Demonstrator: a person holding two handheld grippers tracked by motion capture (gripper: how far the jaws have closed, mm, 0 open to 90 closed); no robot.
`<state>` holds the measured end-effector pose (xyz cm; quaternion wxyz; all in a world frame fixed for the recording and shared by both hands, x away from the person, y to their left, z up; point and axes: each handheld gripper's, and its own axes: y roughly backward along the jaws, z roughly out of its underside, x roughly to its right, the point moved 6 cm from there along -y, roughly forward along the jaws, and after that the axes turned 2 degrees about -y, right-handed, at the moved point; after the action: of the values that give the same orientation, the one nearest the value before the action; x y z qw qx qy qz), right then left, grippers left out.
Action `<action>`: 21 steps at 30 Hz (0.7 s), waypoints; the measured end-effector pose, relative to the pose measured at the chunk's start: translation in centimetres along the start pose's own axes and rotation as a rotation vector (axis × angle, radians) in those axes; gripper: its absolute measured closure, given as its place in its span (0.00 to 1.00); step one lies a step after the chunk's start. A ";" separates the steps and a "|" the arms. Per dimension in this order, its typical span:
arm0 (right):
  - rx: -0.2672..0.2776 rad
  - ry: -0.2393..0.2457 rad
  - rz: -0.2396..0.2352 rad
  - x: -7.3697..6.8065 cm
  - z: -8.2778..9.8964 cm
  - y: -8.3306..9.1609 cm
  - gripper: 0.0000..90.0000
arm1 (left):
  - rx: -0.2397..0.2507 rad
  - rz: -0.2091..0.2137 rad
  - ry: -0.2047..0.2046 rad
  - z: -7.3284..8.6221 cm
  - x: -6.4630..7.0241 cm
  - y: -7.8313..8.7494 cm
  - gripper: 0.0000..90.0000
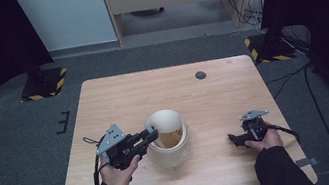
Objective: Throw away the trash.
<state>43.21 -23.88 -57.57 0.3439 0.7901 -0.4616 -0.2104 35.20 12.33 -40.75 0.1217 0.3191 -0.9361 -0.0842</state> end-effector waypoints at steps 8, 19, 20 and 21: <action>-0.001 0.002 0.000 0.0 0.0 0.0 0.13 | 0.009 -0.043 -0.019 0.8 -0.9 2.2 0.62; -0.002 -0.002 -0.003 0.0 0.1 0.0 0.12 | -0.089 -0.246 0.119 6.5 -7.5 6.4 0.38; -0.001 -0.005 -0.004 0.0 0.1 0.0 0.12 | -0.089 -0.246 0.119 6.5 -7.5 6.4 0.36; -0.001 -0.006 -0.004 0.0 0.1 0.0 0.12 | -0.131 -0.284 0.143 7.5 -8.8 6.6 0.34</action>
<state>43.20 -23.90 -57.64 0.3427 0.7903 -0.4607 -0.2137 36.05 23.53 -47.93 0.1953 0.4449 -0.8630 -0.1385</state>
